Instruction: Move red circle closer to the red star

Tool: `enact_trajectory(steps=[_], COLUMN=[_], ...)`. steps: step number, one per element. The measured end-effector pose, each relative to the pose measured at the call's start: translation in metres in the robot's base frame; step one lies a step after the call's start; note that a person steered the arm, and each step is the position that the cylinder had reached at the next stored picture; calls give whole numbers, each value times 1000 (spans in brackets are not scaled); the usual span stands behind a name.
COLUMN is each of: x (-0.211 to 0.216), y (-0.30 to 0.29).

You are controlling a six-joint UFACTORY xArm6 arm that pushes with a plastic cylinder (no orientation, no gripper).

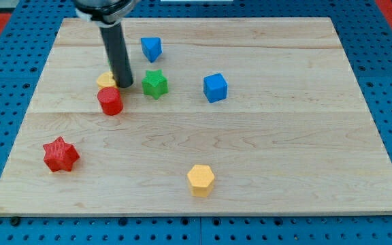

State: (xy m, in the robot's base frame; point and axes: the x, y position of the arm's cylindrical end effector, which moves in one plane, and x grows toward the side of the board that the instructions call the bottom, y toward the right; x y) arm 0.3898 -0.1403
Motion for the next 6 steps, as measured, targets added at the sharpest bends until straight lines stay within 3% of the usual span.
enact_trajectory(steps=[3, 6], x=[49, 94], y=[22, -27])
